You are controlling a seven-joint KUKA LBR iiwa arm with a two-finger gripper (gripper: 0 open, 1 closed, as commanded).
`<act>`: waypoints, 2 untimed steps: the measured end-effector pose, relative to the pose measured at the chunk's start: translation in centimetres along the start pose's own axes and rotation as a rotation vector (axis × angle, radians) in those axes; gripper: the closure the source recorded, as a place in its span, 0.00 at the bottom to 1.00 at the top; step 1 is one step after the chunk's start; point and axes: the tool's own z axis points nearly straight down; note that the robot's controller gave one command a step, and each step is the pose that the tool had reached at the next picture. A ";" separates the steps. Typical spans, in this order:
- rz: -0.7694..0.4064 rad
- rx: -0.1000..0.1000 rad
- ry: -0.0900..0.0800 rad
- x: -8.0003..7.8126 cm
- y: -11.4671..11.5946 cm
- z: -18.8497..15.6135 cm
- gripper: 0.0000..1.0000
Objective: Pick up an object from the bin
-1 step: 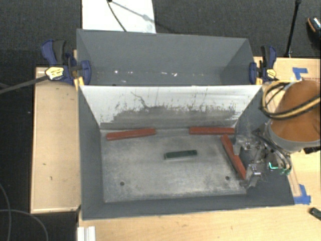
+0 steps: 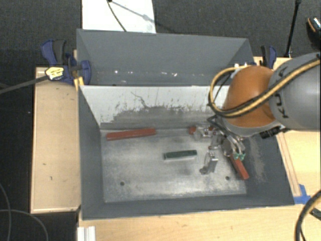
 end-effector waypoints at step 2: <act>-0.226 0.004 0.000 -2.9 3.7 5.4 1.00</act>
Offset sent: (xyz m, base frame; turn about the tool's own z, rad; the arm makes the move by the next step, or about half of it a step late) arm 0.0274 0.0375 -0.0541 -0.2242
